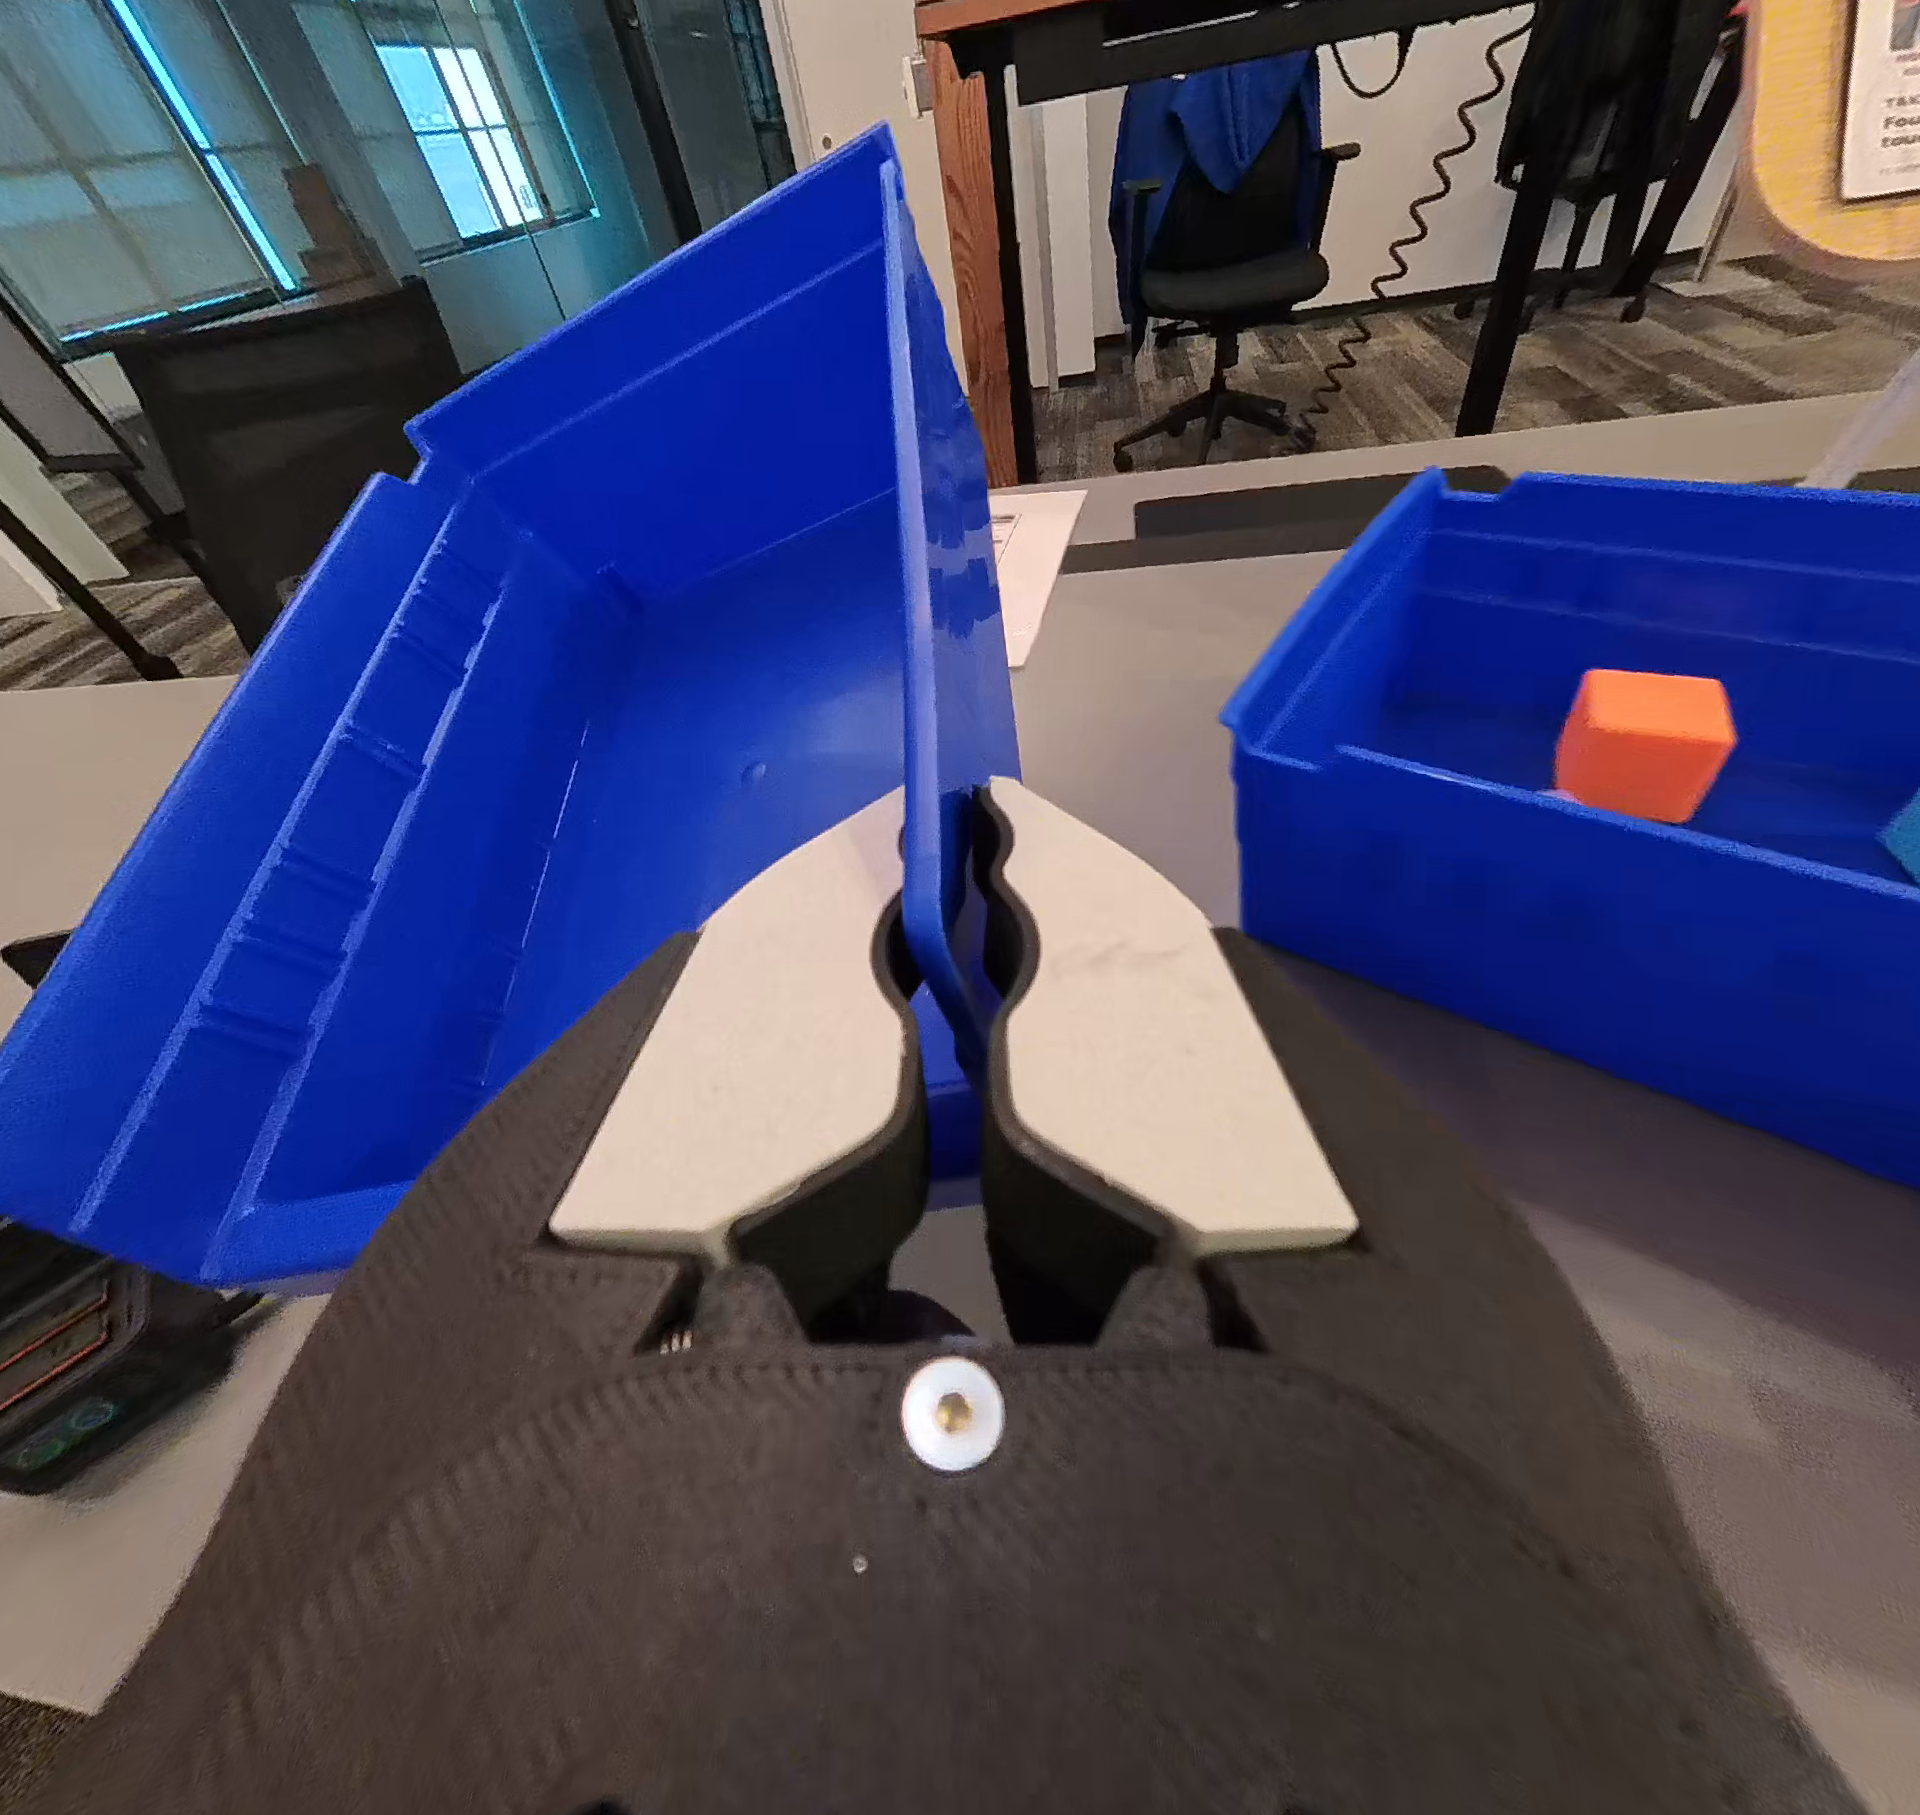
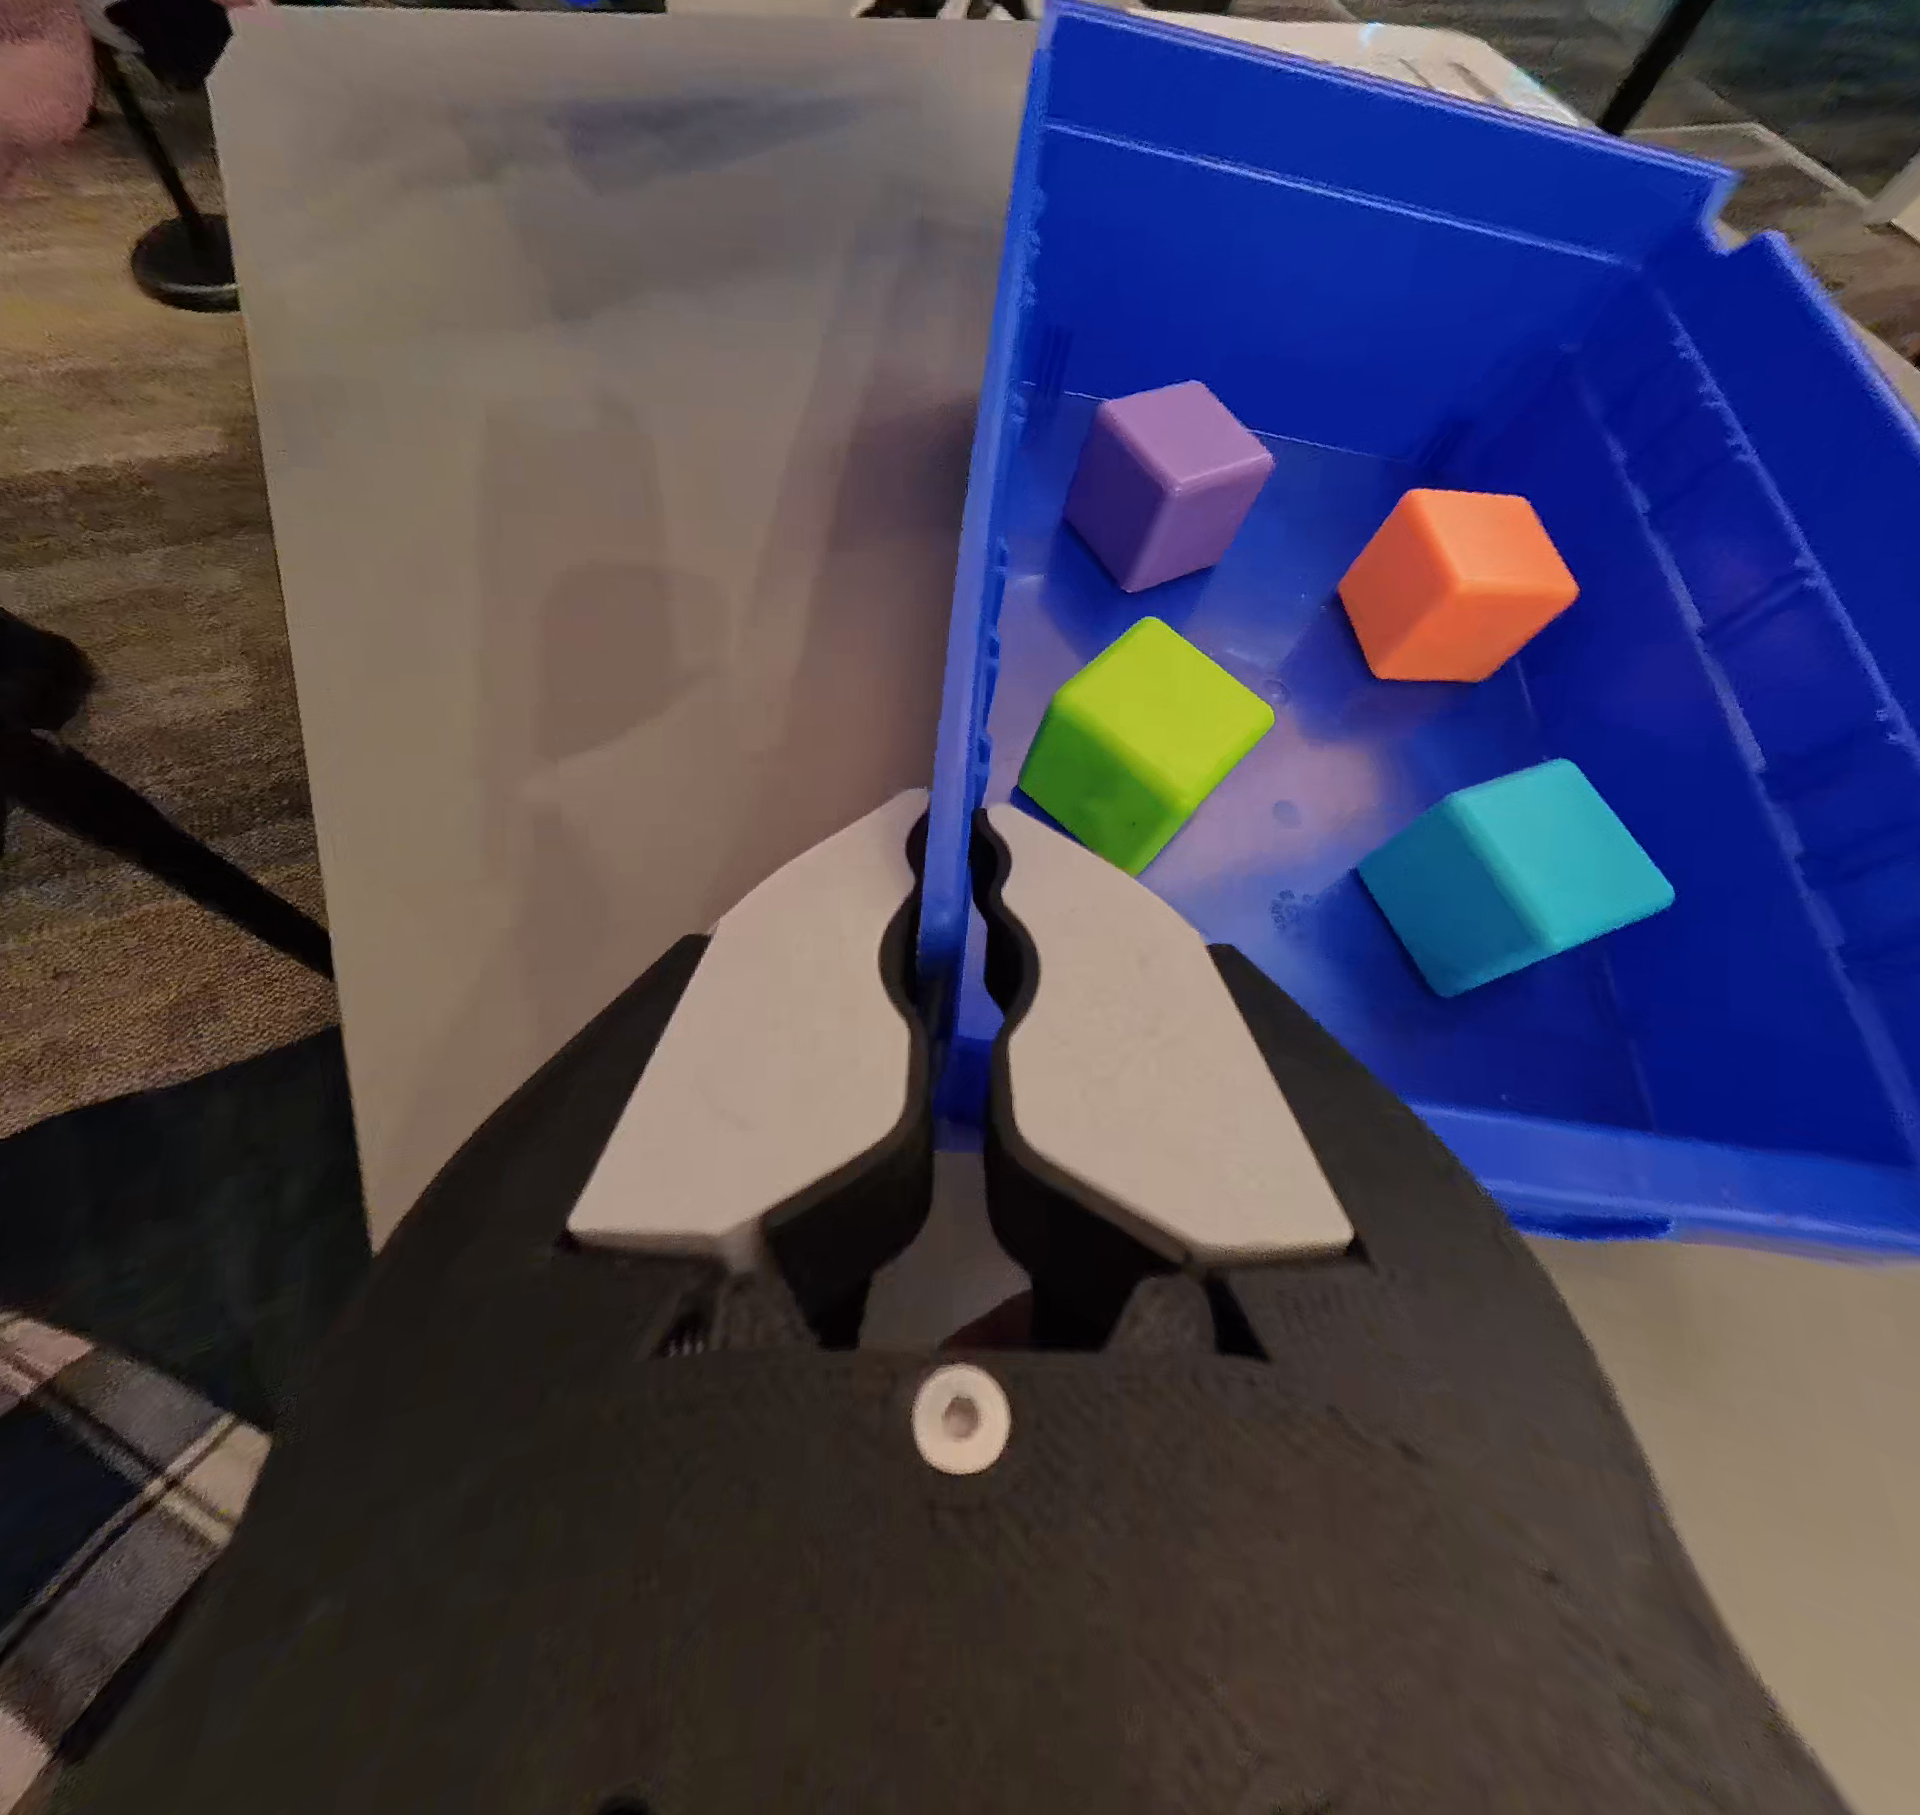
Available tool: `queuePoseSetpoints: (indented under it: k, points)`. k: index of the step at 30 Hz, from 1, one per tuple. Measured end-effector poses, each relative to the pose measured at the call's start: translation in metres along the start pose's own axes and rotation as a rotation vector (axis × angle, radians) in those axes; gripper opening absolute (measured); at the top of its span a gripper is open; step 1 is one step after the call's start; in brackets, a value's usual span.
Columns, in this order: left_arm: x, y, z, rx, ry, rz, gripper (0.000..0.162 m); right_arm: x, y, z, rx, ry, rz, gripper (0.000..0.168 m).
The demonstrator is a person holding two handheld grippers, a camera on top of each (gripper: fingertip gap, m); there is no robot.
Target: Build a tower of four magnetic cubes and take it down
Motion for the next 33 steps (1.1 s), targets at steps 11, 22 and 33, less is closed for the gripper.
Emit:
queuePoseSetpoints:
  k: [11,22,33]
  points:
    - [-0.005,-0.018,-0.003,0.011,0.024,-0.001,0.006,-0.018,0.054,-0.027,0.151,-0.084,-0.408,0.068]
    - [0.000,-0.020,-0.007,0.023,0.031,0.007,0.006,-0.039,0.077,0.011,0.109,-0.184,-0.861,0.056]
    - [0.009,-0.026,-0.013,0.024,0.066,0.009,0.006,-0.003,0.058,0.081,0.037,-0.251,-0.778,0.042]
Point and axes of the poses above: each gripper's, where its closed fingertips meet, z out along the fingers, x out of its top, y = z × x across the jaws, the point moved 3 cm from there along -z, back along the fingers, and after that the axes turned 4 degrees about z, right-handed, at the moved point
